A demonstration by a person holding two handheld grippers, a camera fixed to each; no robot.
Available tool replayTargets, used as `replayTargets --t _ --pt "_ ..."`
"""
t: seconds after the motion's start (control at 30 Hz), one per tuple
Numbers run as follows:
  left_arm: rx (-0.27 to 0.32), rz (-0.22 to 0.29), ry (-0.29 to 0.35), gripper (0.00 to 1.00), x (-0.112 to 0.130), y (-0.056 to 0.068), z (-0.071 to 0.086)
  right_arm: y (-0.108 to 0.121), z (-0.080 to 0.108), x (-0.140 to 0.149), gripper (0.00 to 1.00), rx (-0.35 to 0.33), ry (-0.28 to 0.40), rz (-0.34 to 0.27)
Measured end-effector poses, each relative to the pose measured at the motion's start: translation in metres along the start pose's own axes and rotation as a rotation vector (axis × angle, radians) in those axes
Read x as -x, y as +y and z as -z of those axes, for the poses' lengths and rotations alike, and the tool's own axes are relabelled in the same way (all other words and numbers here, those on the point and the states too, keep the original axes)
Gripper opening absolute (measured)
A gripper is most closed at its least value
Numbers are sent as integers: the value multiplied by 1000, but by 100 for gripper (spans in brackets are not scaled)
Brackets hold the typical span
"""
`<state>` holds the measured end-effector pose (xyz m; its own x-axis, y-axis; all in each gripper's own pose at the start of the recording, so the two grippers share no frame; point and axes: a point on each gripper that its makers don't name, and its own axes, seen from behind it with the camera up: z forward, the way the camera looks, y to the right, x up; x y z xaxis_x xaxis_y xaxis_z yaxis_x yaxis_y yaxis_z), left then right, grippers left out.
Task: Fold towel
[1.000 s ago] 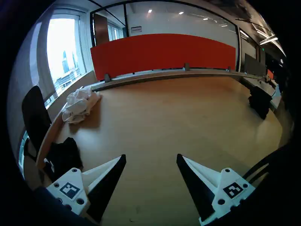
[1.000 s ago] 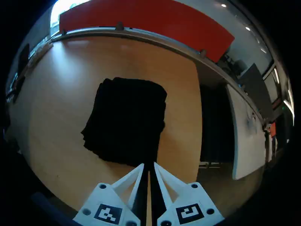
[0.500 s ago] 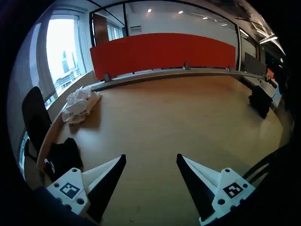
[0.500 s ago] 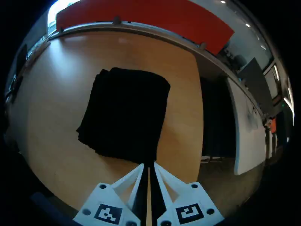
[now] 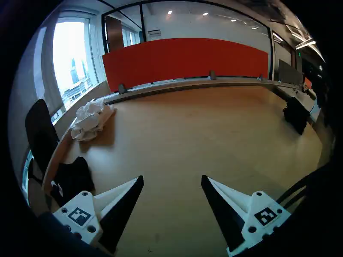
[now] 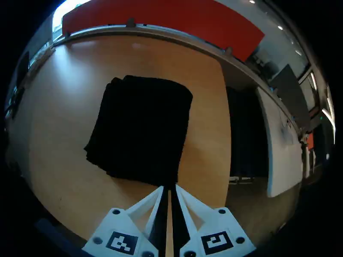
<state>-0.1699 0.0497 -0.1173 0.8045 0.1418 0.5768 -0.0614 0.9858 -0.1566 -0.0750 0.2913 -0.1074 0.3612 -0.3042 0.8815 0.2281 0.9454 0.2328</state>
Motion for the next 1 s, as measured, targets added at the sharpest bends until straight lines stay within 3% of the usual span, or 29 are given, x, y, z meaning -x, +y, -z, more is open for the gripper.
replayTargets --t 0.37,0.47,0.57,0.8,0.9,1.0 --pt "-1 -6 1 100 1 -1 4 2 -6 1 6 24 -3 -6" --pt "-2 -4 1 100 1 -2 5 1 -7 1 11 23 -1 -9" --pt "-3 -3 3 100 1 -3 6 1 -7 0 25 27 5 -13" --pt "-4 -6 5 100 1 -3 7 -2 -5 0 81 39 23 -18" --pt "-4 -5 7 100 0 -3 8 -4 -5 -2 99 43 31 -20" --pt "-4 -4 10 100 -1 -4 8 -7 -4 -3 100 43 39 -23"
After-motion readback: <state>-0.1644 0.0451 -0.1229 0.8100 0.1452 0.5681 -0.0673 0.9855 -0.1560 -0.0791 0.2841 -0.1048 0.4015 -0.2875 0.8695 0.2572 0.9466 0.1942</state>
